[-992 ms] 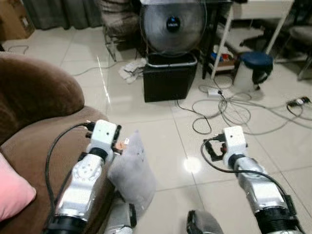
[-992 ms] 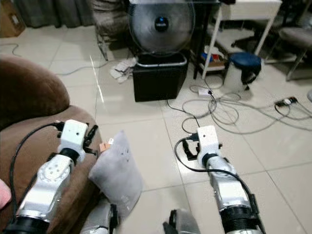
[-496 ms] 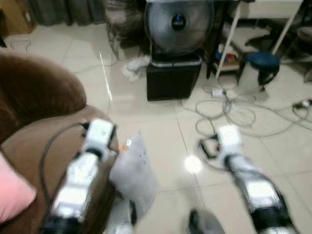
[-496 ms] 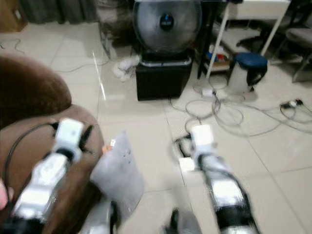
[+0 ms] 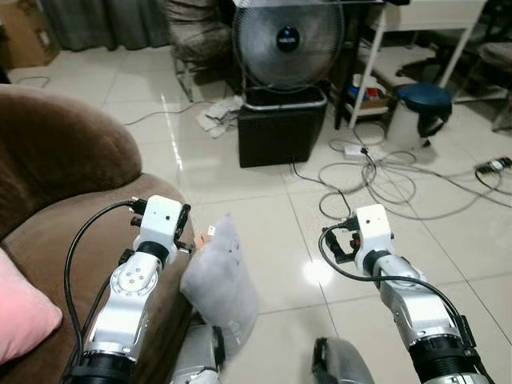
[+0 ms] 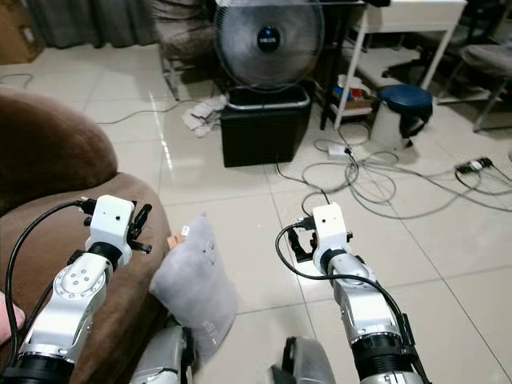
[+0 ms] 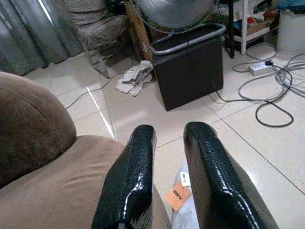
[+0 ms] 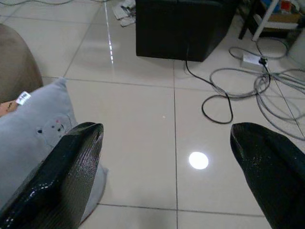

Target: Move the pillow to the sofa from floor

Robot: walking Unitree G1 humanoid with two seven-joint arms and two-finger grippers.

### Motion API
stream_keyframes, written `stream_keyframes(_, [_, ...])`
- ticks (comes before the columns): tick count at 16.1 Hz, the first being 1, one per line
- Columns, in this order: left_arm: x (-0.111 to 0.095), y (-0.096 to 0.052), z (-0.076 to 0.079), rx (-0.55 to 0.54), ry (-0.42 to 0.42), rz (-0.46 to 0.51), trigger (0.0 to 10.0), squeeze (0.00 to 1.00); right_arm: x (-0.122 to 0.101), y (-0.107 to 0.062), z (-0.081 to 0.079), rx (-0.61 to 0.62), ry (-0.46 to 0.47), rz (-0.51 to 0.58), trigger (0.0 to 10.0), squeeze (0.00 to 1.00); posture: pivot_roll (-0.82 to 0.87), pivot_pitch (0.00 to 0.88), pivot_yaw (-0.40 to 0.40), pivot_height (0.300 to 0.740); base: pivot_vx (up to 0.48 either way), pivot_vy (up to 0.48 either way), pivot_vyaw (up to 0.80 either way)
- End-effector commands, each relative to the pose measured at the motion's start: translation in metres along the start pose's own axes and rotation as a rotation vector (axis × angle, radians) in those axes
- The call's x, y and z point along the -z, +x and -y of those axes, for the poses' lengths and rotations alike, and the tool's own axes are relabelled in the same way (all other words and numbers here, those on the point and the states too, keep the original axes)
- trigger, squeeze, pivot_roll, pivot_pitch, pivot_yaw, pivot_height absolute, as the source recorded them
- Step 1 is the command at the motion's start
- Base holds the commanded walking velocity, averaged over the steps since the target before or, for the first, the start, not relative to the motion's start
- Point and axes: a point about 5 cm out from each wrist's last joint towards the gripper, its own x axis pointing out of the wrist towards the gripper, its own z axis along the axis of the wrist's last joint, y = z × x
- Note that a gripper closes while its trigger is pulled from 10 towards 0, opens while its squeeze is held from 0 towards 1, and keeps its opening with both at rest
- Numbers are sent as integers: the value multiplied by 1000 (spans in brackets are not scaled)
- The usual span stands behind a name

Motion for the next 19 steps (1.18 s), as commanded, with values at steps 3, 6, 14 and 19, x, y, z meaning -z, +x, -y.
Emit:
stream_keyframes(3, [0, 1, 1, 14, 4, -4, 10000, 0, 0, -1, 1, 4, 6, -1, 10000, 0, 18, 0, 20, 576, 0, 0, 0])
stream_keyframes(6, [1, 1, 2, 14, 6, -6, 10000, 0, 0, -1, 2, 9, 2, -1, 10000, 0, 18, 0, 19, 576, 0, 0, 0])
stream_keyframes(14, [3, 6, -2, 27, 12, -34, 10000, 0, 2, -1, 1, -24, -14, -26, 10000, 0, 15, 0, 19, 576, 0, 0, 0])
stream_keyframes(19, [20, 24, -9, 69, 29, -213, 10000, 63, 0, 4, -6, -146, -63, -97, 10000, 0, 16, 0, 19, 576, 0, 0, 0])
